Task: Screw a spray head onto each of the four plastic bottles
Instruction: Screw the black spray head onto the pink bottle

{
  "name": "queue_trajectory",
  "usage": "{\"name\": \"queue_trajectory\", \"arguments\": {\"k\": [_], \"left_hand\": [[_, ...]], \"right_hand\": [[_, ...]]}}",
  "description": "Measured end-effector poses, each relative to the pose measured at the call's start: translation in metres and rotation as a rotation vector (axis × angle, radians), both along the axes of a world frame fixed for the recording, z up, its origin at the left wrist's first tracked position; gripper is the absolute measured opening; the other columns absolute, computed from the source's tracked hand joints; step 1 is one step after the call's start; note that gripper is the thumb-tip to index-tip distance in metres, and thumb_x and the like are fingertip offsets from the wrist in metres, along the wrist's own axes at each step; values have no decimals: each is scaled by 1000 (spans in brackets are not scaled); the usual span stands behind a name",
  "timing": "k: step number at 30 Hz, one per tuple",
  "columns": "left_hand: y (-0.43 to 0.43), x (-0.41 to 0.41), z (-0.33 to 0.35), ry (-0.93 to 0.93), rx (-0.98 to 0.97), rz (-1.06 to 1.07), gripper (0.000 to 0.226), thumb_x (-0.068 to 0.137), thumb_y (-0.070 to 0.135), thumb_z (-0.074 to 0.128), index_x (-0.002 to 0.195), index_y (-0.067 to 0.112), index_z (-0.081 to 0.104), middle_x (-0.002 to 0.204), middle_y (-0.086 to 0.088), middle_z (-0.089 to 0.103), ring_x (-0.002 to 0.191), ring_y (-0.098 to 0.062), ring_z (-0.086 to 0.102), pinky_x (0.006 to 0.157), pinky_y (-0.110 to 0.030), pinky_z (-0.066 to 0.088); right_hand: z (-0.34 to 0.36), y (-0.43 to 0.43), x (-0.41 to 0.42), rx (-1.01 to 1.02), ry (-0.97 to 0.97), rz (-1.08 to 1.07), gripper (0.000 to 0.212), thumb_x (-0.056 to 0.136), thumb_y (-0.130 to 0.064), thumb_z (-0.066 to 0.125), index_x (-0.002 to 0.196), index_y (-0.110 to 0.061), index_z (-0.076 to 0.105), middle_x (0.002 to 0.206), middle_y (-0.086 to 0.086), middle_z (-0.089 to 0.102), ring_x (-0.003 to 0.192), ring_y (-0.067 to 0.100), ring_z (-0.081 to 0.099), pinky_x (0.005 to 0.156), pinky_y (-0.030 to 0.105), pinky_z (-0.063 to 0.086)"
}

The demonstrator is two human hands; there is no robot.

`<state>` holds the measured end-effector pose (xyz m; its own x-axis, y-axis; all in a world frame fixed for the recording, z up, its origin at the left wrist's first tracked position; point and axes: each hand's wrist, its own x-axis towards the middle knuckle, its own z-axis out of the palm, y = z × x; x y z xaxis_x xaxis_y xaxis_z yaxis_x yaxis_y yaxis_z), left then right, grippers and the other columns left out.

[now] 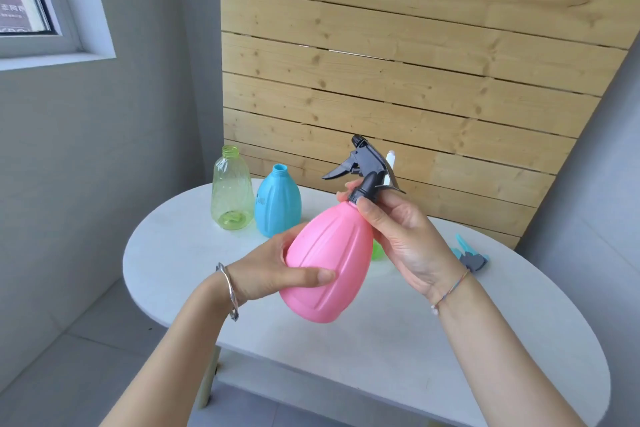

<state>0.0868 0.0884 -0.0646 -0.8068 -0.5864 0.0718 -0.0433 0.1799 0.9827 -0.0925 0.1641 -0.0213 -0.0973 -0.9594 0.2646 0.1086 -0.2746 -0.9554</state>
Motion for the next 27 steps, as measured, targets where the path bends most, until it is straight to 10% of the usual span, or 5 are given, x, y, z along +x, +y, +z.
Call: {"name": "queue_trajectory", "arguments": {"k": [7, 12, 27], "left_hand": [[-19, -5, 1, 162, 88, 325, 40, 76, 60, 60, 112, 41, 60, 105, 13, 68, 88, 1, 66, 70, -21, 56], [-45, -3, -15, 52, 56, 757, 26, 92, 34, 53, 114, 21, 56, 115, -8, 63, 96, -21, 62, 82, -36, 51], [-68, 3, -22, 56, 51, 832, 19, 91, 18, 55, 109, 17, 61, 102, -9, 68, 78, -12, 63, 82, -39, 53]], "right_hand": [[22, -18, -5, -62, 66, -237, 30, 75, -18, 69, 104, -13, 66, 103, 4, 72, 98, 9, 66, 99, 28, 47], [26, -60, -2, -133, 243, -418, 24, 79, -6, 71, 103, -9, 66, 98, 5, 70, 87, 9, 65, 83, 15, 50], [-32, -142, 6, 42, 488, -631, 18, 78, -8, 70, 95, -5, 64, 96, 12, 70, 93, 30, 63, 89, 43, 50]]}}
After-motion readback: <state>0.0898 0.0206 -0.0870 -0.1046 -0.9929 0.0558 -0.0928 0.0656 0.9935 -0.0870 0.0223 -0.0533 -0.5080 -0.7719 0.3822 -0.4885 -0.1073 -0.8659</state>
